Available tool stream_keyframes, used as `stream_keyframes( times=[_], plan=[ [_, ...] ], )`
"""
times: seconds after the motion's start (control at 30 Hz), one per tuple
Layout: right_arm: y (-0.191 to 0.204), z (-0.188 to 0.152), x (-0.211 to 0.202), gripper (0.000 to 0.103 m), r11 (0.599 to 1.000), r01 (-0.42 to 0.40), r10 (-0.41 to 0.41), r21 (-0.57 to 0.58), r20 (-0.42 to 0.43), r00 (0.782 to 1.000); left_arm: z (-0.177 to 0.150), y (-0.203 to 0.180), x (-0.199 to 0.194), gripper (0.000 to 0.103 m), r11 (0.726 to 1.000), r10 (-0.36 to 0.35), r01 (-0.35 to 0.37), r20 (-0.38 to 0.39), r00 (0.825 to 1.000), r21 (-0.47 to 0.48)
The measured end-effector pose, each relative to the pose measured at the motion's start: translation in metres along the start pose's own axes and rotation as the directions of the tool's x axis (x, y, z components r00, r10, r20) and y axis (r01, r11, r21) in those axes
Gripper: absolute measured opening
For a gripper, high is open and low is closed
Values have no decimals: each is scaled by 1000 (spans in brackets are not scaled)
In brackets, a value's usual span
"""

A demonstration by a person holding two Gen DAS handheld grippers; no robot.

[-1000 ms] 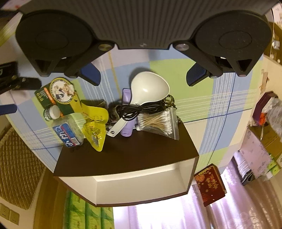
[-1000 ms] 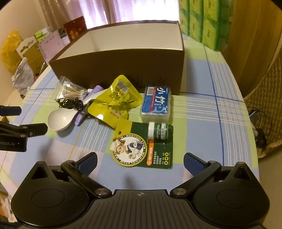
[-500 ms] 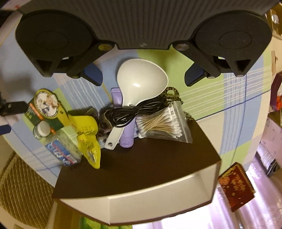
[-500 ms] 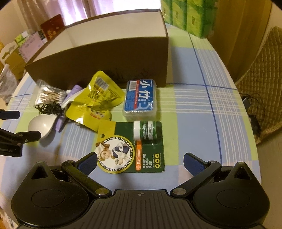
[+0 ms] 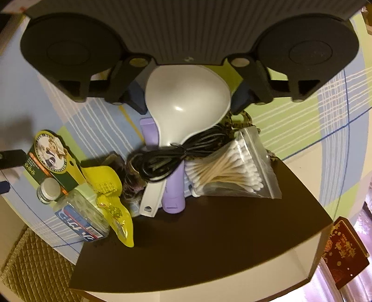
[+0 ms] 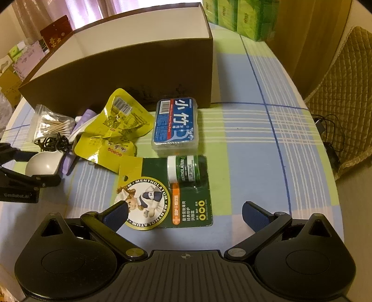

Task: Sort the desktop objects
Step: 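Reach the left gripper toward the white plastic spoon, then grasp the white spoon with the left gripper while the right gripper approaches the yellow packet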

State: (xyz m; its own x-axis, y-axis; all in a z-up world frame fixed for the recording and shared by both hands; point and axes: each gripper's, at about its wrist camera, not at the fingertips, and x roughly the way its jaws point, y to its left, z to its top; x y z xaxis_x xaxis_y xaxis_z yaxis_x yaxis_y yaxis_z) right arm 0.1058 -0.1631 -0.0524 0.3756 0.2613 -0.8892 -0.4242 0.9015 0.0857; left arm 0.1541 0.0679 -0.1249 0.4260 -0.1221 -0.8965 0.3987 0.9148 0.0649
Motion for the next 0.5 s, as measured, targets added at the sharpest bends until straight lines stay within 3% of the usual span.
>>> stream_keyframes(
  times=[0.23, 0.5],
  plan=[
    [5, -1, 1, 101, 1000, -14, 14, -16, -1, 1000, -19, -5, -17, 70, 1000, -22, 21, -16, 1000, -14],
    [8, -3, -1, 101, 999, -30, 30, -32, -9, 1000, -53, -5, -48, 70, 990, -54, 48, -41, 998, -134]
  ],
)
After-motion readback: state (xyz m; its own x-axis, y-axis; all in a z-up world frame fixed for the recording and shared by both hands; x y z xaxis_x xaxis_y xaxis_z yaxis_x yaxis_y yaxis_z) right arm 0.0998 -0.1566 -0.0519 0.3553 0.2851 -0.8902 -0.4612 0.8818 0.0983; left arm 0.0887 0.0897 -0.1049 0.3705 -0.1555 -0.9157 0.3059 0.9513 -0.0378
